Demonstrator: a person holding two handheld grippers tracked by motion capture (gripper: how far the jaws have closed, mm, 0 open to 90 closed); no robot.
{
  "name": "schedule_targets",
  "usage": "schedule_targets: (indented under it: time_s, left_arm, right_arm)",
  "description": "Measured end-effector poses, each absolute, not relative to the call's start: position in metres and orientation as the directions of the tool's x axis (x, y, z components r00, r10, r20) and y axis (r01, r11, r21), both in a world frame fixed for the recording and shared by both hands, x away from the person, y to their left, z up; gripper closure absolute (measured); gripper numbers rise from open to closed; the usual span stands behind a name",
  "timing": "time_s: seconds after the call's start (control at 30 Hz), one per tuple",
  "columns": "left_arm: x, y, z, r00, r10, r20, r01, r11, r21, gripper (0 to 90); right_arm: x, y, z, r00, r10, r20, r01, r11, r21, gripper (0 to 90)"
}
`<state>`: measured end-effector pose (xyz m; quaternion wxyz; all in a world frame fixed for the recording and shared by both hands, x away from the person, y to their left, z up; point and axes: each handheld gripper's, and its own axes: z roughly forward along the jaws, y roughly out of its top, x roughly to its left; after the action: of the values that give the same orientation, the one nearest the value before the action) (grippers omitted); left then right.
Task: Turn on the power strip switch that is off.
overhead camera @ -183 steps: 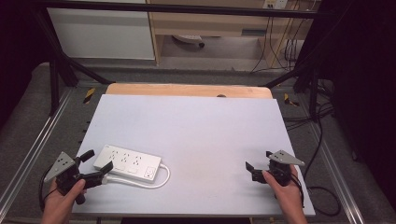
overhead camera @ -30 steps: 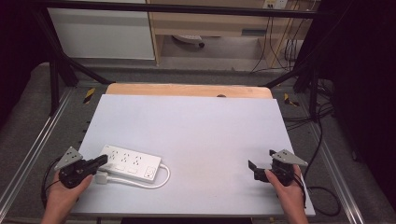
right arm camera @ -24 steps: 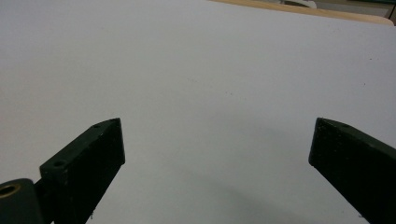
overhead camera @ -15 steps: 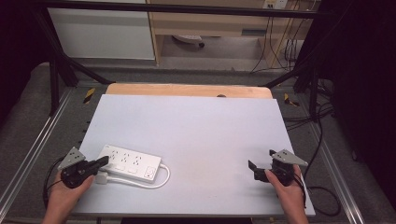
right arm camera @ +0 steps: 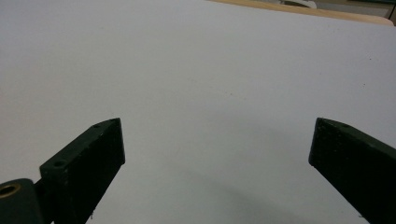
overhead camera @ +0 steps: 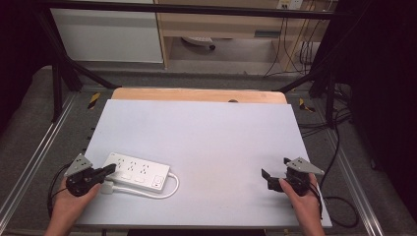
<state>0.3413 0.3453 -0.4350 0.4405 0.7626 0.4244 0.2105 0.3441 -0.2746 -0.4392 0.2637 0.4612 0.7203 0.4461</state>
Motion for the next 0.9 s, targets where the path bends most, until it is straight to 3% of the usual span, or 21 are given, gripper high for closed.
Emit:
schedule_targets:
  time_s: [0.9]
  left_arm:
    - [0.3408, 0.3418, -0.4384, 0.573, 0.818, -0.05, 0.48, -0.286, 0.829, 90.0]
  right_arm:
    - [0.3434, -0.2751, -0.4388, -0.434, 0.9, 0.037, 0.431, 0.172, 0.886, 4.0]
